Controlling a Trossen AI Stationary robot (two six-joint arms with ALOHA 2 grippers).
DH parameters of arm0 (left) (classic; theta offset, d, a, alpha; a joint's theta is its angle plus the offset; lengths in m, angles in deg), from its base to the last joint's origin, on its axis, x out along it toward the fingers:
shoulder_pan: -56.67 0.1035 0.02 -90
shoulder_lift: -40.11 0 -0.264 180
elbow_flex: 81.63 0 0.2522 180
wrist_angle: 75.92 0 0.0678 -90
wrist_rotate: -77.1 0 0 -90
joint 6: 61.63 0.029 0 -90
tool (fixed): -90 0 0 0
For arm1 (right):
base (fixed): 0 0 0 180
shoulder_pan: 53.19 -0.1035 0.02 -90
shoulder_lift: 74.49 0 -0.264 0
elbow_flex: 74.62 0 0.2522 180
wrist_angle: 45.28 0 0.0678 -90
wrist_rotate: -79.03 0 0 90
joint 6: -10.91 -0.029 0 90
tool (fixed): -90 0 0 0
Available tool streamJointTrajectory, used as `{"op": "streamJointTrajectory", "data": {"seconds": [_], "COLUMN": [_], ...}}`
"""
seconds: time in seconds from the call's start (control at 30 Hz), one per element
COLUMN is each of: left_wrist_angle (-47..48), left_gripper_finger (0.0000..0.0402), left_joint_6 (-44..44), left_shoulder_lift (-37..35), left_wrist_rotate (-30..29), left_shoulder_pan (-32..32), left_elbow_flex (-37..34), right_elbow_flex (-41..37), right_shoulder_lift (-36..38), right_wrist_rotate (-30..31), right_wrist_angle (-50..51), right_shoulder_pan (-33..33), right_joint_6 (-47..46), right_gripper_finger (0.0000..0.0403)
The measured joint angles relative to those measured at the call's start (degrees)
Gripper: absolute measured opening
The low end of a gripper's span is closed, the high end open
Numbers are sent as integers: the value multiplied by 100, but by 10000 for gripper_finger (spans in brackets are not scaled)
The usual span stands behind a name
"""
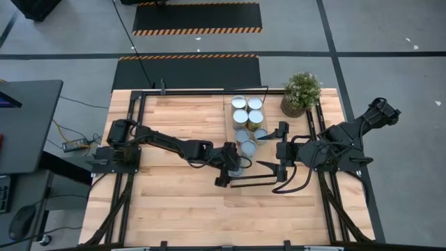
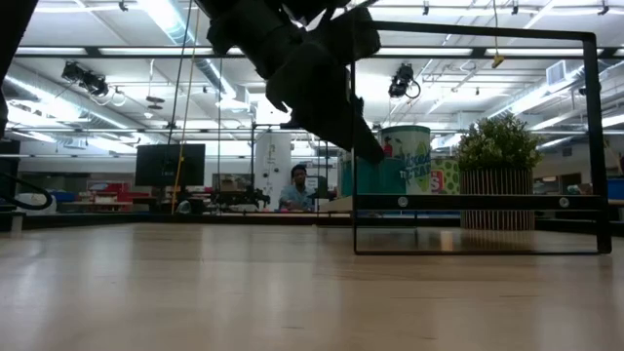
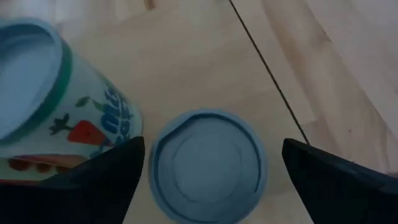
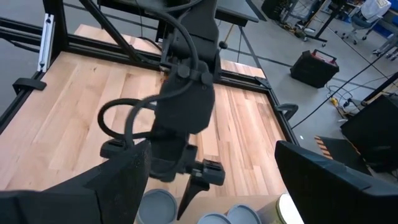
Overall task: Pick and place cans onto a shelf
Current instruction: Put the canned tuna on the shelf
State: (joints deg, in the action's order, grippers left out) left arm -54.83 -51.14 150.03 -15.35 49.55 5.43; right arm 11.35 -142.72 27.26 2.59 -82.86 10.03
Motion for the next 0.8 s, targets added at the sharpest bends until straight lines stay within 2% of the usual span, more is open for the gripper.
{"op": "streamJointTrajectory", "data": {"seconds": [0.13,0.57,0.8], "left_wrist_angle": [8,1026,1165], "left_gripper_finger": [386,387,387], "left_joint_6": [247,306,217], "left_shoulder_lift": [-114,-369,-369], "left_wrist_rotate": [-124,-573,-1424], "left_shoulder_pan": [-60,-103,-98], "left_elbow_flex": [13,2,2], "right_elbow_flex": [0,0,0], "right_shoulder_lift": [0,0,0], "right_wrist_rotate": [0,-35,-44], "right_wrist_angle": [-6,-98,-83], "right_shoulder_pan": [0,0,0], "right_joint_6": [0,55,61], "right_gripper_finger": [350,350,350]}}
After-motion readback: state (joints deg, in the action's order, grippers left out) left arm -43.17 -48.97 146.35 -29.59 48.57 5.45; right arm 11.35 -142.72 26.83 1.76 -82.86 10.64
